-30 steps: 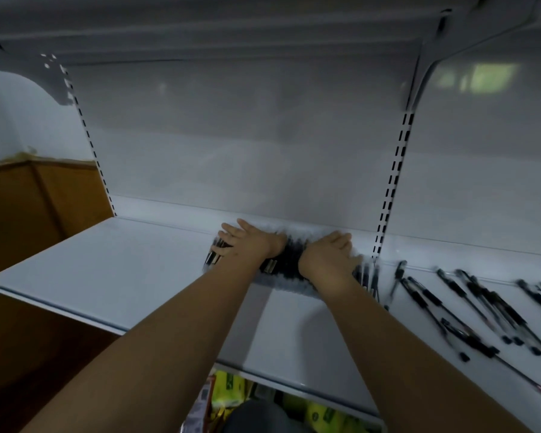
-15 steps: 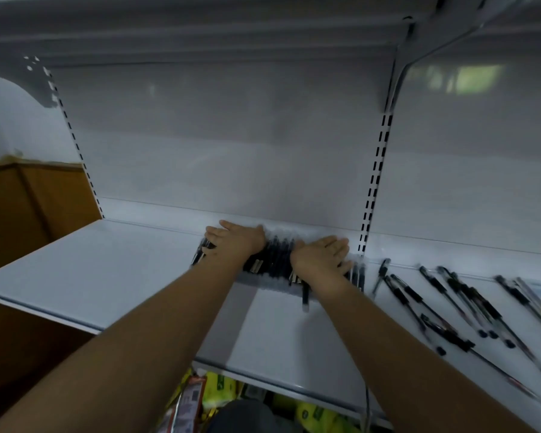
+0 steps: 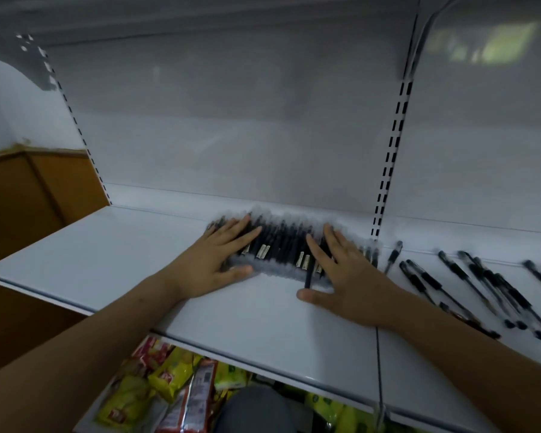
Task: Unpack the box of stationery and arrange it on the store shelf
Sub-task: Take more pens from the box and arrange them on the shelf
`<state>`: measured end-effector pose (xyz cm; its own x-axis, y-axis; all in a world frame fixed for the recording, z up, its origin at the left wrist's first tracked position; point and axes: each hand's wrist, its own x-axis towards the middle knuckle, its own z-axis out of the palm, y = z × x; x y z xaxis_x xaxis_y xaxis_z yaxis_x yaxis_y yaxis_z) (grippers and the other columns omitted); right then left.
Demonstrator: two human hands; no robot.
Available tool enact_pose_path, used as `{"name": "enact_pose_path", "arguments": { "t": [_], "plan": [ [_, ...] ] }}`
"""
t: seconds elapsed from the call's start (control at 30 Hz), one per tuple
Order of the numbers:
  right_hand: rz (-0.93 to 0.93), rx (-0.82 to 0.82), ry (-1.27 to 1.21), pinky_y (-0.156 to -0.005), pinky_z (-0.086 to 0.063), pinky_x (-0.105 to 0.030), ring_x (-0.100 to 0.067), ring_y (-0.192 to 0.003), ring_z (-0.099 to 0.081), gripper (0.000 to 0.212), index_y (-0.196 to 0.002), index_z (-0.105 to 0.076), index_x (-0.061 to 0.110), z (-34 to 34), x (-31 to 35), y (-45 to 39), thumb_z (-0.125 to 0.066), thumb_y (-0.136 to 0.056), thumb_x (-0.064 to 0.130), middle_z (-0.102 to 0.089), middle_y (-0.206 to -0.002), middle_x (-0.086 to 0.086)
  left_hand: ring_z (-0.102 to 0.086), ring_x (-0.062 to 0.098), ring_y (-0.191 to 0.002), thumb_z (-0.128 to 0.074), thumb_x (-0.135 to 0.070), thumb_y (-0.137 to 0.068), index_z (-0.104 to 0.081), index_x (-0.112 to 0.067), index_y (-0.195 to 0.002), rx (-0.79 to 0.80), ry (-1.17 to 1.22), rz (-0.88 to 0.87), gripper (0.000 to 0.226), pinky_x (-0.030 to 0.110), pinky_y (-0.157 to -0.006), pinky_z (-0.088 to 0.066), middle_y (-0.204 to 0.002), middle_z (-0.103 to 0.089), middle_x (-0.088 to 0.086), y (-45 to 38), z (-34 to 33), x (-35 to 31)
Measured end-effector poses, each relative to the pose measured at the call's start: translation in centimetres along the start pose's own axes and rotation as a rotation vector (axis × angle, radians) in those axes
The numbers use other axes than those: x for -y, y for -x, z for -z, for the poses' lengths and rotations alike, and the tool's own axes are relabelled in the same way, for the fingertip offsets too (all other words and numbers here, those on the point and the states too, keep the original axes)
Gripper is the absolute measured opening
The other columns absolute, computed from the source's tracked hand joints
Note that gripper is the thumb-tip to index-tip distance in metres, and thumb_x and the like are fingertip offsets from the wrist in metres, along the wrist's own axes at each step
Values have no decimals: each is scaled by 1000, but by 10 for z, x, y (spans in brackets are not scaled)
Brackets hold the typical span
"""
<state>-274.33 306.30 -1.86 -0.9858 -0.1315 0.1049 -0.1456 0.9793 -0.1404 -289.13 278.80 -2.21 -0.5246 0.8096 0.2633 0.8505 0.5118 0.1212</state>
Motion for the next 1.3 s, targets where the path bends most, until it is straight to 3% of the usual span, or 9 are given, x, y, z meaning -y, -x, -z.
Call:
{"name": "enact_pose_path", "arguments": {
  "t": [0.17,0.33,0.43,0.53,0.67,0.83,1.1,1.23,1.3],
  "plan": [
    [8,-72,48,-114,17,-30,-19,-145,27,96,-154,14,18,-4,1,-10,-19,-86,77,26,-158,-4,0,2,-150,-23,-63,-100,-21,-43,-153,-32,41,2,57,56,-121,-11,-163,-1,-22,-10,-1,8],
    [11,-172,120,-120,-6,-31,-32,-141,-33,83,-142,-41,-5,-13,1,-21,-15,-100,62,-44,-147,-20,7,6,-151,-29,-64,-98,-25,-40,-153,-32,38,-3,60,48,-123,-11,-164,3,-16,-10,-1,13],
    [51,-209,167,-121,-18,-43,-32,-145,-26,93,-151,-30,5,-14,-2,-21,-14,-92,76,-31,-155,-17,10,5,-150,-33,-66,-97,-23,-39,-154,-1,16,5,64,41,-124,-9,-165,5,-15,-8,3,13],
    [5,-172,191,-121,-7,-43,-26,-150,-3,99,-157,0,22,-7,-9,-18,-14,-82,86,3,-163,-8,5,1,-150,-29,-63,-98,-27,-31,-154,-30,8,18,65,39,-124,-12,-165,-3,-13,-7,7,11],
    [-20,-219,166,-116,5,-37,-29,-150,-1,100,-157,-5,17,-10,-4,-16,-20,-83,83,5,-163,-9,-3,-1,-149,-25,-62,-99,-32,-19,-151,-79,-31,53,68,38,-122,-21,-165,-7,-11,-14,2,1],
    [-51,-75,-10,-117,14,-33,-19,-144,30,106,-153,16,13,-4,3,-17,-26,-83,81,32,-156,-7,0,-1,-149,-29,-61,-99,-21,-33,-156,-87,-18,-22,65,24,-122,-5,-164,-6,-15,-25,-1,-9],
    [-241,-29,-52,-122,6,-40,-23,-148,19,100,-154,14,14,-5,23,-35,-5,-82,81,18,-161,-10,-8,-3,-148,-27,-63,-98,-20,-37,-155,-29,-88,-20,63,19,-121,-11,-163,-12,-16,-17,5,18],
    [-204,-54,-109,-121,9,-44,-24,-147,22,91,-153,18,23,9,13,-21,-4,-84,79,26,-158,-13,-1,7,-151,-23,-62,-99,-19,-34,-156,-85,-70,8,64,36,-124,-6,-164,-6,-12,-7,6,16],
    [-295,-173,-63,-121,-11,-45,-33,-149,-7,86,-156,2,12,16,-11,-10,-15,-94,69,5,-160,-24,-5,13,-152,-18,-64,-98,-25,-33,-154,-195,-52,125,65,45,-123,-10,-164,-10,-9,1,1,19]
  ]
}}
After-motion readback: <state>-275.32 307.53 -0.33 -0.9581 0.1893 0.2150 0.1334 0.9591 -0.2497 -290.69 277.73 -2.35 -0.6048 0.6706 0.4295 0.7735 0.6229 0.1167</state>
